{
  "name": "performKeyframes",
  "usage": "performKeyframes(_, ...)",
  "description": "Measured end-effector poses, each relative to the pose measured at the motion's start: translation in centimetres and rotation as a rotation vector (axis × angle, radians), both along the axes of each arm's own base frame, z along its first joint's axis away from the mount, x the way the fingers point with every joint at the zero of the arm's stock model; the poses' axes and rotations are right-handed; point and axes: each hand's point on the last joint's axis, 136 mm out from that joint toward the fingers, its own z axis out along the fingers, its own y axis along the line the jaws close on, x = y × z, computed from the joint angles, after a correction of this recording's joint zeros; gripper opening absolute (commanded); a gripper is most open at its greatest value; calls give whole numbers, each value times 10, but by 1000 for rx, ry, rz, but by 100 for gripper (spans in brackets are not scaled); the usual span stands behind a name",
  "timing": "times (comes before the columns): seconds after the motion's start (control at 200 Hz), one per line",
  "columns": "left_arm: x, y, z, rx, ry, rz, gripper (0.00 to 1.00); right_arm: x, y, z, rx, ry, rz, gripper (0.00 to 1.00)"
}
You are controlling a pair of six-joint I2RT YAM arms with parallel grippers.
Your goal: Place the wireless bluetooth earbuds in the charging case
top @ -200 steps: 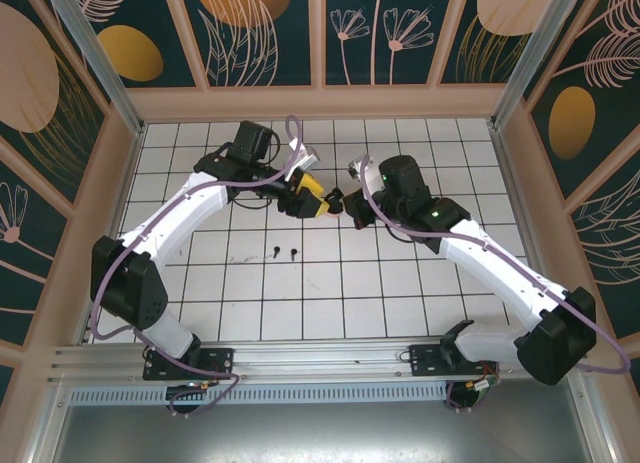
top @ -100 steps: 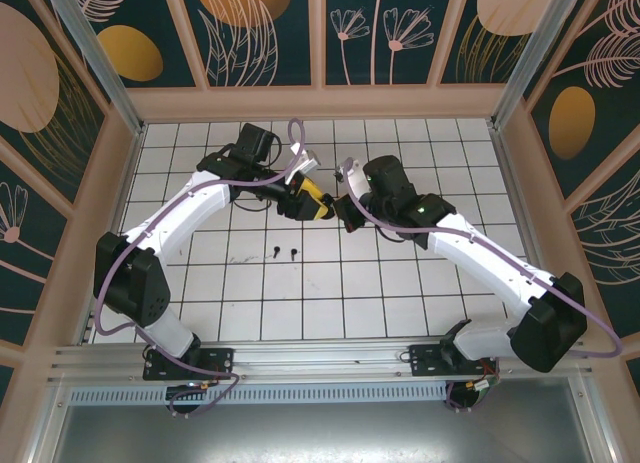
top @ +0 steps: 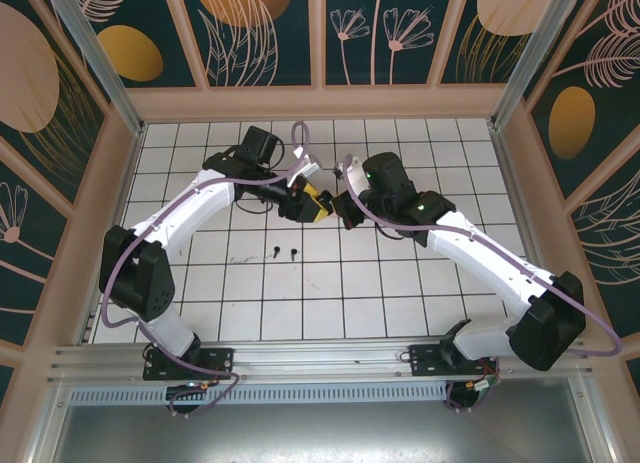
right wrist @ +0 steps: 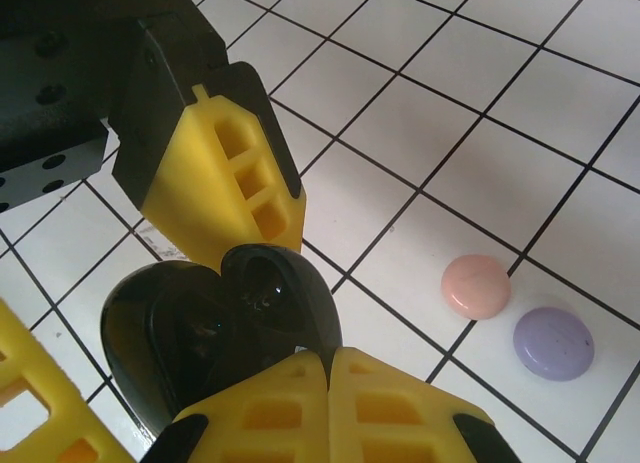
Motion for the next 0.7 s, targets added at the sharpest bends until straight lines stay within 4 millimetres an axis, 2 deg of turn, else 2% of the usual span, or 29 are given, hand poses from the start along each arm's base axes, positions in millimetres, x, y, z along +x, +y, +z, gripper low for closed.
performKeyframes(0.21,-1,0,0,-4,4,-4,44,1,1,-1,-1,2,0,0)
performKeyframes(0.47,-1,-1,1,-15,11,-10,15,3,0,-1,-7,-3,-9,0)
performKeyframes(0.5,-1,-2,2,-18,11,-8,12,3,-1,0,-7,-6,-12,8)
performKeyframes(0.555,1,-2,2,-26,10,0,6,5,-1,2,-8,-11,-22,33)
performKeyframes(0.591,3,-3,1,-32,6,8,1,7,-3,3,-14,-19,-35,43)
performKeyframes(0.641,4,-2,-3,-34,13,31,0,12,-7,4,-18,-27,-61,51)
performKeyframes(0.701,11,0,-7,-41,4,75,0,13,-8,7,-12,-29,-72,54)
